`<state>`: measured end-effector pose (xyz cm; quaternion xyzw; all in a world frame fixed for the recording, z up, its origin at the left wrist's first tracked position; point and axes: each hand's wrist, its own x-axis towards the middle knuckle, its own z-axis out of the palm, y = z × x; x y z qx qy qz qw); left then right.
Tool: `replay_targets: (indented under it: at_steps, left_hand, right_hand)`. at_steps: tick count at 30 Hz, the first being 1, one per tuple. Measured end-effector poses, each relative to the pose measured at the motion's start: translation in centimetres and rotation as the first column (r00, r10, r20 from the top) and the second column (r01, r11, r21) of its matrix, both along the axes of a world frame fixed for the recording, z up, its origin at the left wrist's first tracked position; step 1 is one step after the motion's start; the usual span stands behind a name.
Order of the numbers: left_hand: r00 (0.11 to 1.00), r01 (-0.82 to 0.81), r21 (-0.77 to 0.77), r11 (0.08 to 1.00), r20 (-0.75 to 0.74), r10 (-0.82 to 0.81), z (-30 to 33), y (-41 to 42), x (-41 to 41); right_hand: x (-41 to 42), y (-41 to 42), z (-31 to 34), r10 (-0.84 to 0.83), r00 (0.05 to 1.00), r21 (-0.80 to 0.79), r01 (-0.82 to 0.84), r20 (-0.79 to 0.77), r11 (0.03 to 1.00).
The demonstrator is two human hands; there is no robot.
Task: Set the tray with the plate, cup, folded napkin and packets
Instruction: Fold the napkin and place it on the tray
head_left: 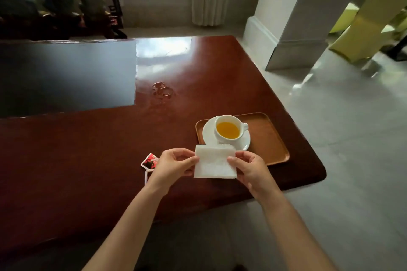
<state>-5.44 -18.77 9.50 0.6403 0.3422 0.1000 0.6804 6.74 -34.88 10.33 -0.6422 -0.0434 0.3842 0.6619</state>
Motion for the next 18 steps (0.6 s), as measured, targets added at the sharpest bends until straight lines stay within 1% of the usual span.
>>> replay_targets:
  at_steps: [3, 5, 10, 14, 18]
  left_hand:
    - [0.991, -0.122, -0.032, 0.992, 0.05, 0.124, 0.4, -4.2, 3.5]
    - [0.982, -0.167, -0.063, 0.984, 0.074, 0.172, 0.8, -6.7, 5.6]
    - [0.964, -0.257, -0.062, 0.965, 0.059, 0.26, 0.8, -10.6, 10.1]
    - [0.962, -0.267, -0.035, 0.963, 0.042, 0.268, 0.3, -11.8, 13.3]
    - [0.968, -0.251, -0.01, 0.968, 0.0, 0.251, -1.2, -12.3, 17.2]
  right_hand:
    - [4.7, -2.7, 1.0, 0.076, 0.996, -0.032, -0.074, 0.043, 0.997]
    - [7.4, -4.4, 1.5, 0.113, 0.991, -0.051, -0.11, 0.077, 0.993]
    - [13.0, -7.2, 1.6, 0.209, 0.971, -0.081, -0.2, 0.115, 0.976]
    - [16.2, -8.1, 0.4, 0.261, 0.959, -0.113, -0.248, 0.115, 0.962]
    - [19.4, -8.6, -1.6, 0.224, 0.96, -0.205, -0.189, 0.166, 0.96]
